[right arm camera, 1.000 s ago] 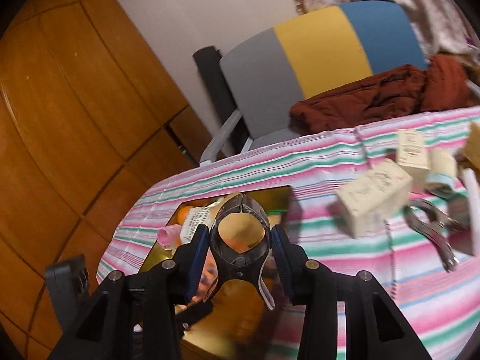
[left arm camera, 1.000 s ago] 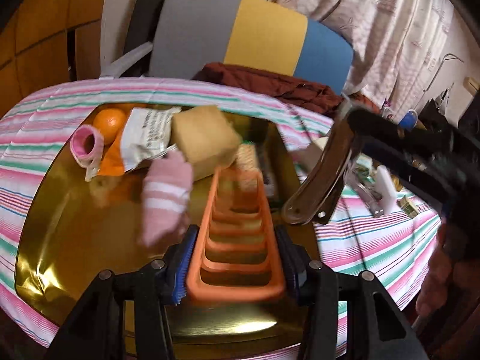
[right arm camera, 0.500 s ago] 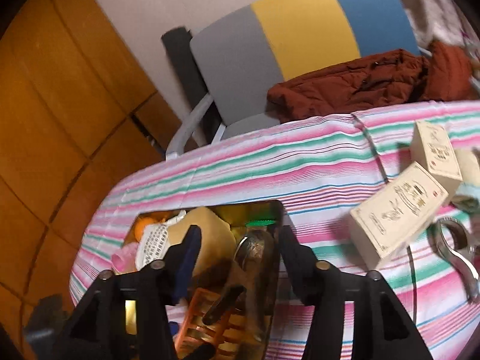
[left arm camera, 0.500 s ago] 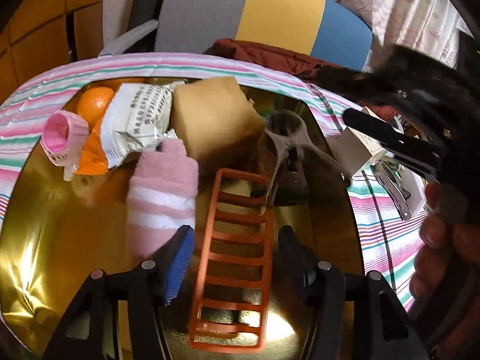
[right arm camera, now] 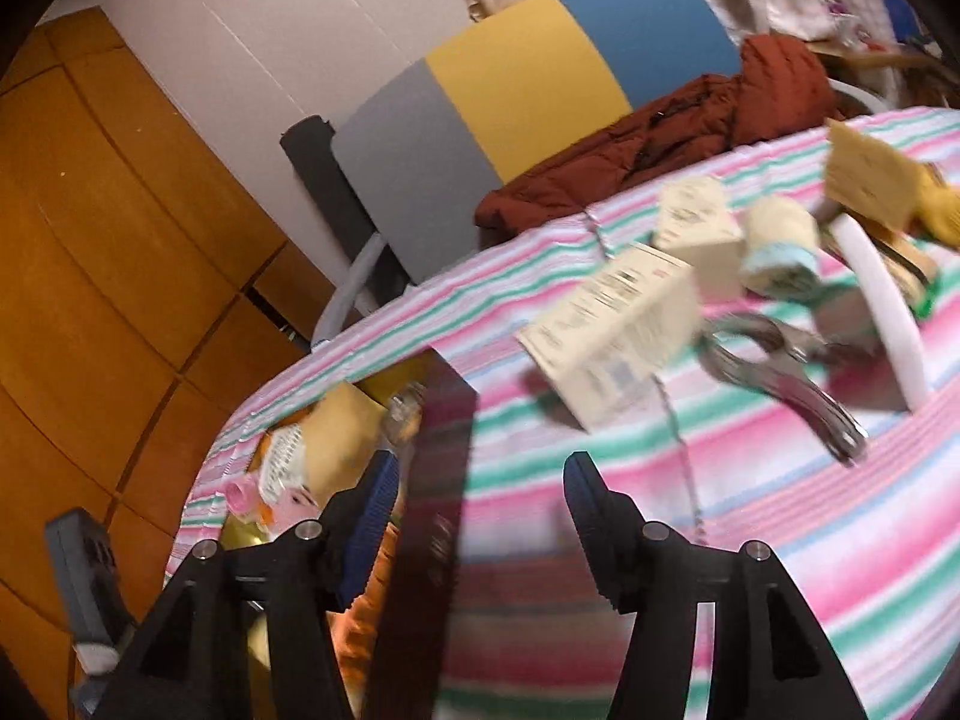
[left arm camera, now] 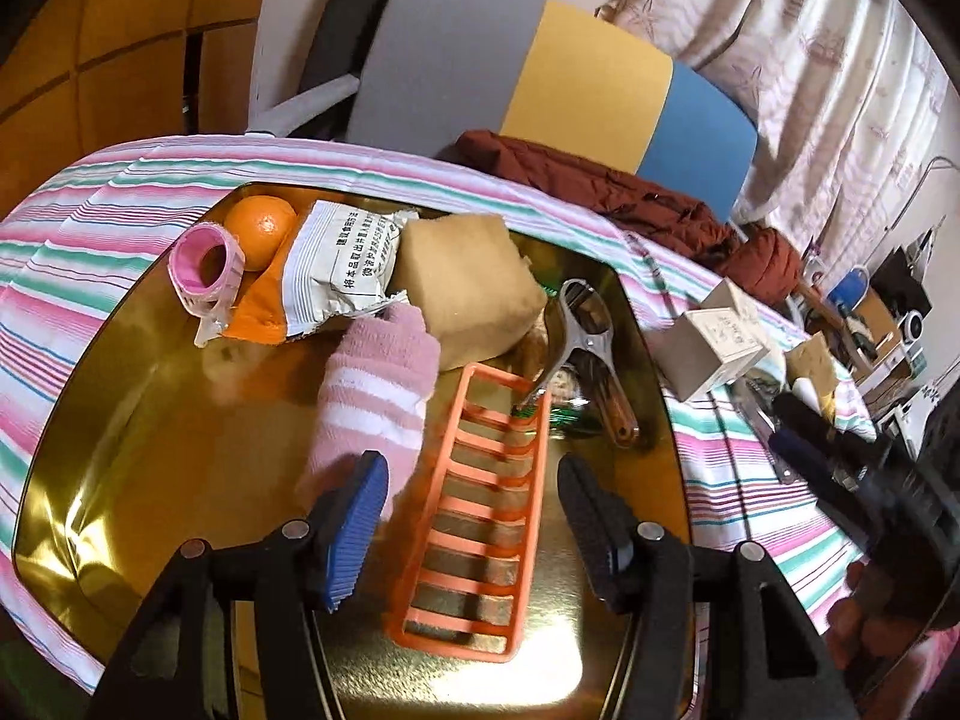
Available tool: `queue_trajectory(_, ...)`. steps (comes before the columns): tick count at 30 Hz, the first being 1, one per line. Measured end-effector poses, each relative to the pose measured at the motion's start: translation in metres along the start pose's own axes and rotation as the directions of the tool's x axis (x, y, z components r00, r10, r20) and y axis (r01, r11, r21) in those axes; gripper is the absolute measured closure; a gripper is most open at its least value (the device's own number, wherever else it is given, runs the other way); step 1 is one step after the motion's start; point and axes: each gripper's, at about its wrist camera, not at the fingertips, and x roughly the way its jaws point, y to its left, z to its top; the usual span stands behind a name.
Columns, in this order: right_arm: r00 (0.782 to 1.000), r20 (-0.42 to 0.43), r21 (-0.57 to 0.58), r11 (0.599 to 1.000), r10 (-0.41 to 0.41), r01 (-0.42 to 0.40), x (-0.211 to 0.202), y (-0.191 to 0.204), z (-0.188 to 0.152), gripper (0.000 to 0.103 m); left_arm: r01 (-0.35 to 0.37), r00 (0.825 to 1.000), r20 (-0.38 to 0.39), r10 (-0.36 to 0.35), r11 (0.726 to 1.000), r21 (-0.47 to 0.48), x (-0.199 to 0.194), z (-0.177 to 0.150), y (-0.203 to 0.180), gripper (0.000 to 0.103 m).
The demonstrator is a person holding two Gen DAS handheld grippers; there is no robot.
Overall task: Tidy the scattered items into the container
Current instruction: 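Move both grippers back toward the white sponge and second metal clip, then grasp the second metal clip with the left gripper while the right gripper grasps the white sponge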
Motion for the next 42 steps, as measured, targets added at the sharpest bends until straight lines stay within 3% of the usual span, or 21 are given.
queue_trajectory(9,0.995,0.015,0.010,0.995,-0.095,0.095,-0.031,-0.049,-0.026,0.045,0.050,0.999,-0.013,-0.049,0.997,0.061,-0.006,-0.011,-0.036,0.043)
queue_trajectory(12,0.991,0.030,0.001,0.992,-0.128,0.129,-0.042,-0.063,-0.032,0.054,0.070,0.997,-0.030,-0.067,0.993,0.095,-0.007,-0.016,-0.053,0.043)
queue_trajectory(20,0.974,0.058,0.073,0.974,-0.217,0.213,-0.068,-0.111,-0.040,0.053,0.111,0.992,-0.077,-0.097,0.973,0.204,-0.004,-0.028,-0.102,0.043)
queue_trajectory(22,0.969,0.069,0.104,0.968,-0.236,0.228,-0.073,-0.124,-0.036,0.052,0.122,0.990,-0.092,-0.103,0.966,0.226,-0.001,-0.031,-0.113,0.043)
queue_trajectory(28,0.956,0.107,0.113,0.959,-0.273,0.261,-0.077,-0.141,-0.011,0.052,0.056,0.996,-0.080,-0.036,0.961,0.273,0.002,-0.036,-0.128,0.042)
queue_trajectory(37,0.944,0.105,0.101,0.948,-0.313,0.303,-0.041,-0.151,0.043,0.049,0.071,0.996,-0.062,-0.057,0.961,0.269,-0.004,-0.034,-0.134,0.042)
queue_trajectory(40,0.946,0.115,0.149,0.947,-0.303,0.285,-0.044,-0.163,0.048,0.048,0.087,0.996,-0.052,-0.075,0.954,0.288,-0.005,-0.034,-0.143,0.042)
queue_trajectory(42,0.934,0.141,0.181,0.936,-0.329,0.302,-0.055,-0.171,0.046,0.046,0.105,0.994,-0.055,-0.092,0.950,0.294,-0.004,-0.034,-0.149,0.042)
